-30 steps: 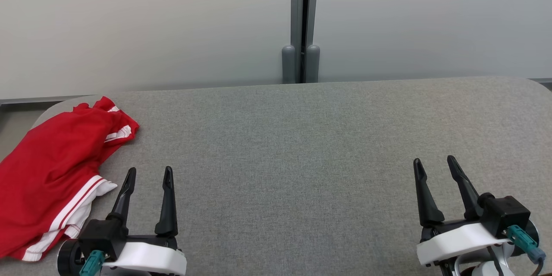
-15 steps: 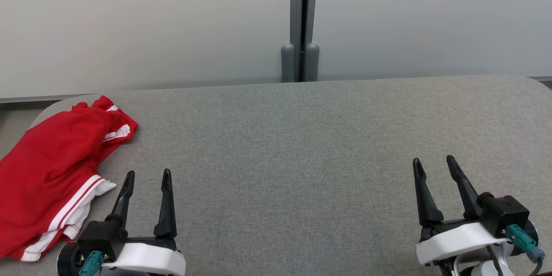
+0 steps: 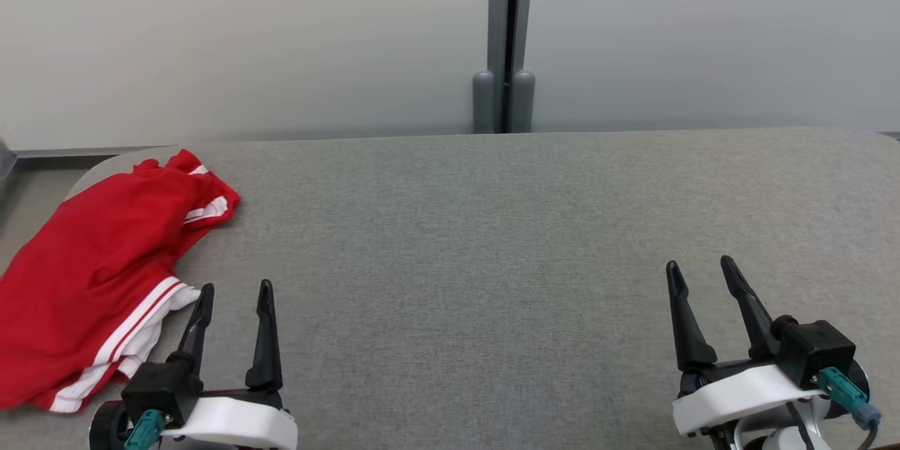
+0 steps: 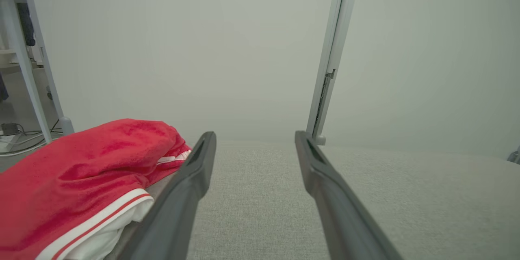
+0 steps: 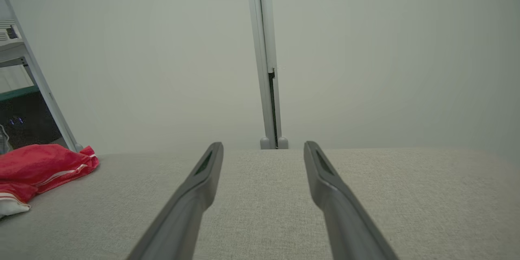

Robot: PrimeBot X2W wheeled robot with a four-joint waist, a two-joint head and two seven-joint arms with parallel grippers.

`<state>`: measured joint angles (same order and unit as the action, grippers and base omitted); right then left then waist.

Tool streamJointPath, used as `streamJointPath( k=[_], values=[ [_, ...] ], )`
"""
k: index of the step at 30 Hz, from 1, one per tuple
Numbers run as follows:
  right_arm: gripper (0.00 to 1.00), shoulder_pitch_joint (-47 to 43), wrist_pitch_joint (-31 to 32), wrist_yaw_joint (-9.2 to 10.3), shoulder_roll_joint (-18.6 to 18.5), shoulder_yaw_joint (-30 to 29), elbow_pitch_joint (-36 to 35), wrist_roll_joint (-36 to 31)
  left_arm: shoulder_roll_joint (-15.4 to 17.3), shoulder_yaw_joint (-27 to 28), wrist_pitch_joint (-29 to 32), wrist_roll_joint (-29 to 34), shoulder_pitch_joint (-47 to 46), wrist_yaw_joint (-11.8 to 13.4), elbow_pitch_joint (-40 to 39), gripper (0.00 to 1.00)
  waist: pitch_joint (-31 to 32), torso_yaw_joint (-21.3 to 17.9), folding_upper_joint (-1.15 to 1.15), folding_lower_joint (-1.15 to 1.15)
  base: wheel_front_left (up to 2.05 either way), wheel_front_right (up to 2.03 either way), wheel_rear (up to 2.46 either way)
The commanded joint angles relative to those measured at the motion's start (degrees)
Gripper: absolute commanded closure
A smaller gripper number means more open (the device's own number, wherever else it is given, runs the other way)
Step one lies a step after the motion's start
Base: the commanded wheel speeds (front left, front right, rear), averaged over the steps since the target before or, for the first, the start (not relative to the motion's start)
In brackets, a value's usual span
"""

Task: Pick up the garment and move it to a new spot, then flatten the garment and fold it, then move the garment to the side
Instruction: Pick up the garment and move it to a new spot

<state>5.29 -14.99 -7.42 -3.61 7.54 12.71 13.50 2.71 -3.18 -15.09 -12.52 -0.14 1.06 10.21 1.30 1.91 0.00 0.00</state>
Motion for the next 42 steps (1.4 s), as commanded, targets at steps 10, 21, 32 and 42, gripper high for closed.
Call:
streamJointPath(
  k=[10, 21, 32, 42],
  values=[
    [0.0, -0.9, -0.3, -0.12, 0.0, 1.8, 0.2, 1.2, 0.3, 2.9, -0.1, 0.5, -0.2, 0.3, 0.5, 0.0, 0.3, 9.6, 0.0, 0.0, 0.0, 0.0, 0.0],
    [0.0, -0.7, -0.3, -0.12, 0.3, 4.7, 0.3, 2.5, 0.3, 4.6, -0.1, 0.8, 0.5, -0.4, 2.5, 0.0, 0.7, 20.2, 0.0, 0.0, 0.0, 0.0, 0.0],
    [0.0, -0.5, -0.3, -0.12, 0.4, 5.5, 0.5, 2.8, 0.3, 5.8, -0.1, 0.6, 0.7, -0.9, 4.3, 0.0, 1.2, 24.6, 0.0, 0.0, 0.0, 0.0, 0.0],
    [0.0, 0.2, -0.3, -0.12, -0.5, 6.9, -1.1, 4.0, 2.6, 7.5, 3.6, -2.4, -4.9, -3.7, 6.9, 0.0, 0.6, 22.0, 0.0, 0.0, 0.0, 0.0, 0.0]
  ],
)
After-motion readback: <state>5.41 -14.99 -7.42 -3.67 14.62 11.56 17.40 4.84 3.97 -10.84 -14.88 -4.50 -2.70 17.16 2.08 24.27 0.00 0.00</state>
